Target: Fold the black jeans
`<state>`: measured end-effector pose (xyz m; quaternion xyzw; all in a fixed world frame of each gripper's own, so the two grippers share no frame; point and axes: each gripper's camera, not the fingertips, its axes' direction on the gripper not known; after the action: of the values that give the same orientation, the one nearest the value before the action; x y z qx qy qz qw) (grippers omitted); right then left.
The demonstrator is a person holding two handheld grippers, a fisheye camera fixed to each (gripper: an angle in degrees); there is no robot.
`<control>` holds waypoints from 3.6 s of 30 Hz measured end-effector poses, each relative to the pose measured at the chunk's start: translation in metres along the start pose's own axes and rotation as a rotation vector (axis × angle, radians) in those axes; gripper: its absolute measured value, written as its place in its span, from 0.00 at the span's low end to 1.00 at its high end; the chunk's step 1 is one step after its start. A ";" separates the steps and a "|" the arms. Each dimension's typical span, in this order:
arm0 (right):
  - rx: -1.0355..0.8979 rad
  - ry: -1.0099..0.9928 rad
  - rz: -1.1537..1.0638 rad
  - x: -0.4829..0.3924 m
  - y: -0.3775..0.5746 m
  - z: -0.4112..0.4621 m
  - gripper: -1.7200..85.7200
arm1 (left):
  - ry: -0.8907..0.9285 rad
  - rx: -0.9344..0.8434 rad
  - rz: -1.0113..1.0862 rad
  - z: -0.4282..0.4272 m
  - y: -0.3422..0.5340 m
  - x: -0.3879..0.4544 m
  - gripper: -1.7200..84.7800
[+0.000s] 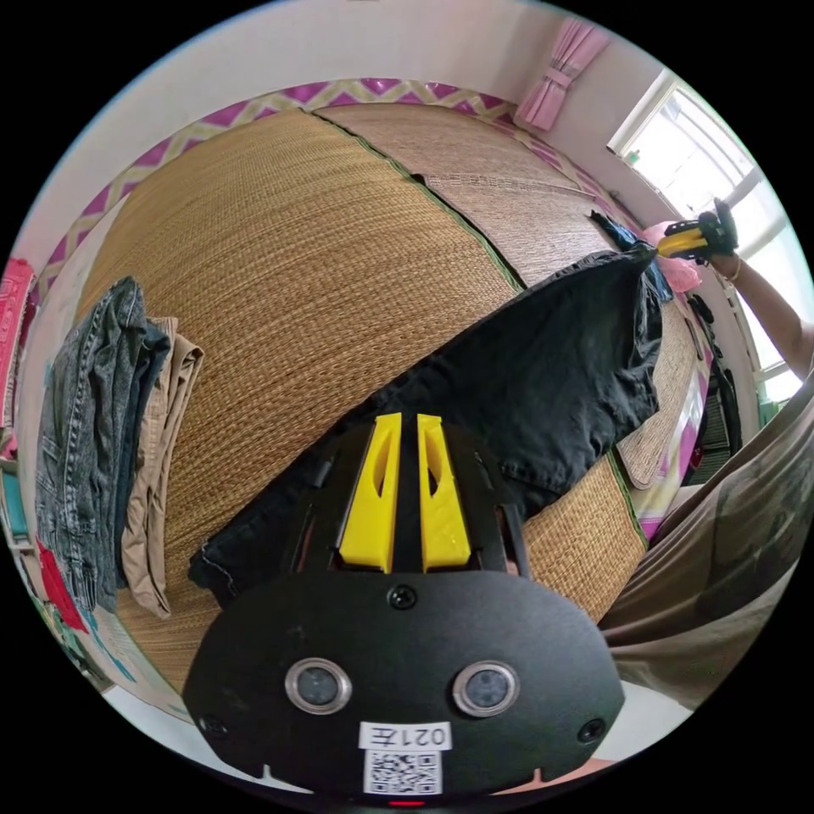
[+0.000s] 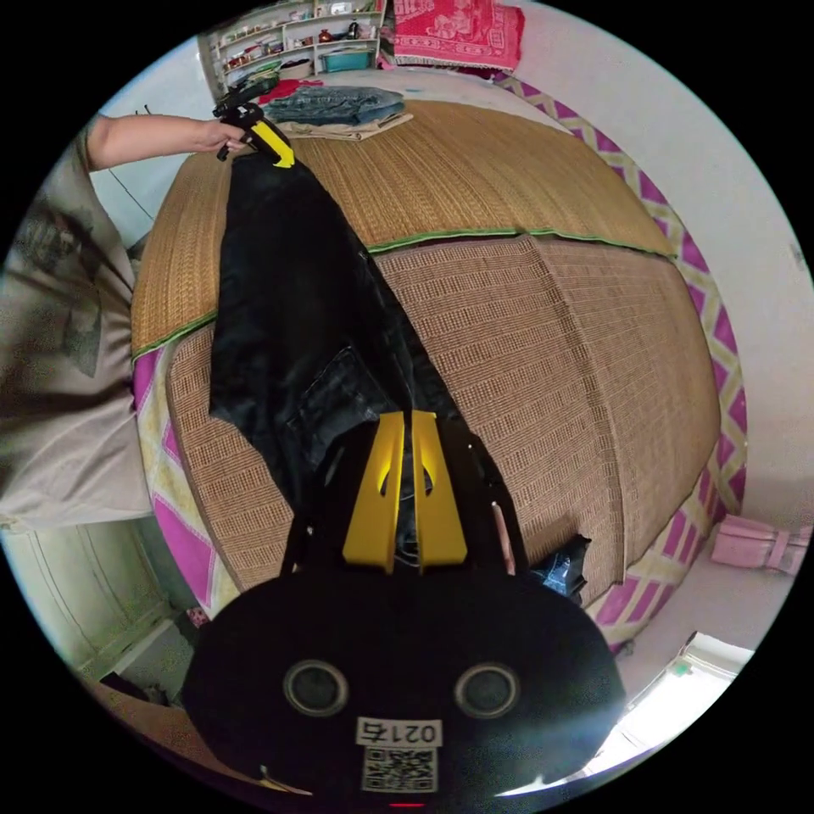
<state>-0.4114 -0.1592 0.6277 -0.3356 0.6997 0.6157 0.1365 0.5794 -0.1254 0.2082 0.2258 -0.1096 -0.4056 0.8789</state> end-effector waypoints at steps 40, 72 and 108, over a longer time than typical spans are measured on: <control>-0.065 -0.055 0.103 -0.109 0.224 0.092 0.02 | -0.135 -0.106 0.158 -0.232 0.229 0.032 0.01; -0.062 -0.238 0.929 0.015 0.456 0.434 0.12 | 0.088 -0.090 -0.555 -0.261 0.460 -0.124 0.03; -0.034 -0.307 0.908 0.057 0.448 0.550 0.01 | -0.107 -0.178 -0.473 -0.270 0.258 -0.073 0.01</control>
<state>-0.8614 0.3554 0.8260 0.0965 0.7371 0.6669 -0.0498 0.8046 0.1601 0.0969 0.1453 -0.0639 -0.6191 0.7691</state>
